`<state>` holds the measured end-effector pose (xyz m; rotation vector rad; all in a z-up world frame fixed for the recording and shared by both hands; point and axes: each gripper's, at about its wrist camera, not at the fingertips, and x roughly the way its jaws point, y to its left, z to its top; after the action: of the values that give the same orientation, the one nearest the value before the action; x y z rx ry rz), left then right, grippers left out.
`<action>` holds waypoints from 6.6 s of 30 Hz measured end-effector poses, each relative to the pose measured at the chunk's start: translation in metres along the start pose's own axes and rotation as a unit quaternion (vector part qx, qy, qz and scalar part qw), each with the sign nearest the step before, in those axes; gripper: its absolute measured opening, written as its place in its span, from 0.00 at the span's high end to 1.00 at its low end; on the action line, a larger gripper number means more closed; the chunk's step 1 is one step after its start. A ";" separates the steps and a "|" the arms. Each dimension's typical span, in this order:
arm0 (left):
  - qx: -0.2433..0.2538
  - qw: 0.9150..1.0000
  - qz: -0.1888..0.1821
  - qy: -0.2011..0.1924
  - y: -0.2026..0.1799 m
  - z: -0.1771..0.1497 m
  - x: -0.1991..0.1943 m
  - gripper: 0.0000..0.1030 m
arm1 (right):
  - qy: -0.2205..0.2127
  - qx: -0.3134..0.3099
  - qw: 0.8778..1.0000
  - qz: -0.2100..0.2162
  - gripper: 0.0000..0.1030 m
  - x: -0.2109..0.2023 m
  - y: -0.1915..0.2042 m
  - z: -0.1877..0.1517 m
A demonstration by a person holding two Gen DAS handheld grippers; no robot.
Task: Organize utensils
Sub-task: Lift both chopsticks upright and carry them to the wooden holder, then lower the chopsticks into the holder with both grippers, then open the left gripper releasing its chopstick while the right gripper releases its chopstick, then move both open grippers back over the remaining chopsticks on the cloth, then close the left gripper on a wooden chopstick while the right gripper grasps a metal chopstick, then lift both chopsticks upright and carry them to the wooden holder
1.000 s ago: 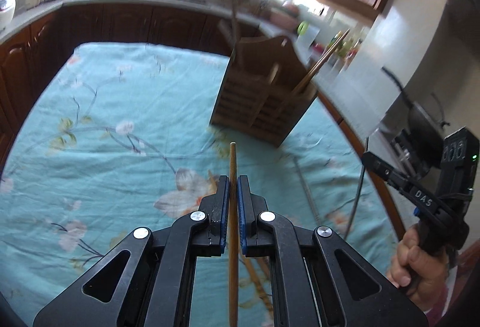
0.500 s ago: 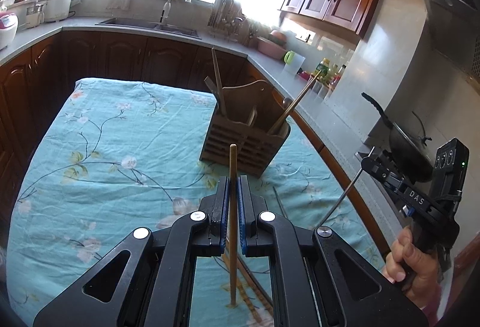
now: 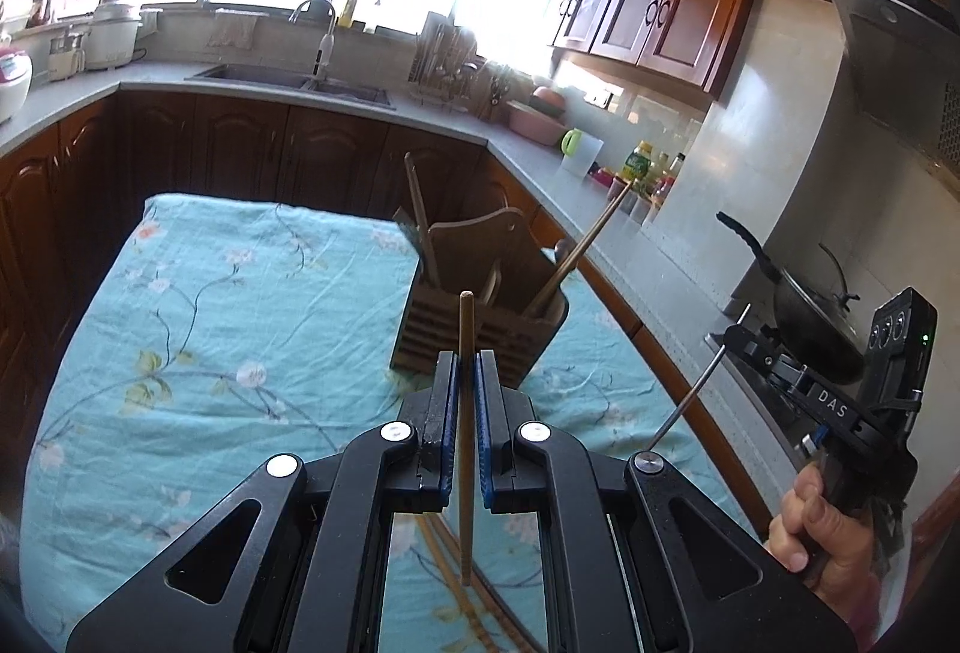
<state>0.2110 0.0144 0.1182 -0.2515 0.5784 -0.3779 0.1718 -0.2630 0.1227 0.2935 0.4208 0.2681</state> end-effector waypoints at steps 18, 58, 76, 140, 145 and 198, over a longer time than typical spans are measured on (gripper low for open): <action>0.010 0.993 0.004 -0.119 -0.014 0.106 0.018 0.96 | -0.097 0.011 0.995 -0.015 0.96 0.025 -0.006 0.079; -0.012 0.997 0.058 -0.052 0.011 0.074 0.142 0.95 | -0.049 -0.002 0.998 -0.048 0.95 0.124 -0.020 0.045; -0.010 0.997 0.035 -0.070 0.003 0.074 0.103 0.37 | -0.105 0.029 0.993 -0.036 0.07 0.071 -0.032 0.046; 0.018 0.973 0.130 0.189 0.018 -0.139 0.119 0.45 | 0.126 0.011 0.989 -0.079 0.27 0.048 -0.043 -0.122; 0.019 0.973 0.129 0.191 0.023 -0.129 0.133 0.46 | 0.163 -0.004 0.983 -0.087 0.45 0.071 -0.044 -0.123; 0.005 0.995 0.023 0.096 0.018 -0.068 0.053 0.96 | 0.115 -0.005 0.993 -0.034 0.96 0.050 -0.015 -0.070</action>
<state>0.2176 -0.0003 0.0316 -0.1924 0.7699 -0.3618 0.1883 -0.2454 0.0387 0.2385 0.6553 0.2386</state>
